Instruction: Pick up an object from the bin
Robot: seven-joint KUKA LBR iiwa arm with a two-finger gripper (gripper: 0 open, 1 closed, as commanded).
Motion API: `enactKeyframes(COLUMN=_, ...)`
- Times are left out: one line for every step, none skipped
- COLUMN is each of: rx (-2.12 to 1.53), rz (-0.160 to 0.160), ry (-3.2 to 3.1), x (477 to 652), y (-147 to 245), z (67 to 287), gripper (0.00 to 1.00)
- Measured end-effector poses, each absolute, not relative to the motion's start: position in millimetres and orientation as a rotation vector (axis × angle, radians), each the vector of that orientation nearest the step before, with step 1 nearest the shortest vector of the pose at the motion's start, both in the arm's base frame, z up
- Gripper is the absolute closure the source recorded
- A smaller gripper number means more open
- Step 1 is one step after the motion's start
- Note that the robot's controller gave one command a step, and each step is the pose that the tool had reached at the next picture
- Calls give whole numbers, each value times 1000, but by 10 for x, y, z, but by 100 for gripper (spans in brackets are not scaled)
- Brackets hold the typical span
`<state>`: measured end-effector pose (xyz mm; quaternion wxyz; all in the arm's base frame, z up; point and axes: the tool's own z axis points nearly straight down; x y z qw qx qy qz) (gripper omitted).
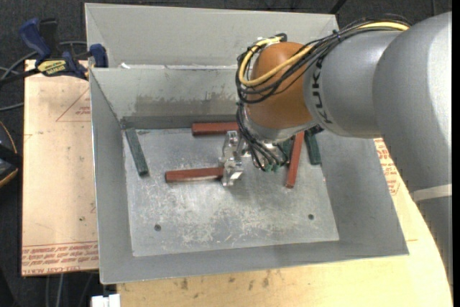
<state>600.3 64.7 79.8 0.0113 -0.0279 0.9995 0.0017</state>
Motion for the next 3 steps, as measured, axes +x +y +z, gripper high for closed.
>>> enactKeyframes(rx=-117, rz=1, ry=3136, x=5989, y=305, z=1960, gripper=100)
enactKeyframes(rx=-117, rz=1, ry=3137, x=5988, y=306, z=1960, gripper=100)
enactKeyframes(rx=-231, rz=2, ry=3137, x=6007, y=304, z=2103, gripper=100)
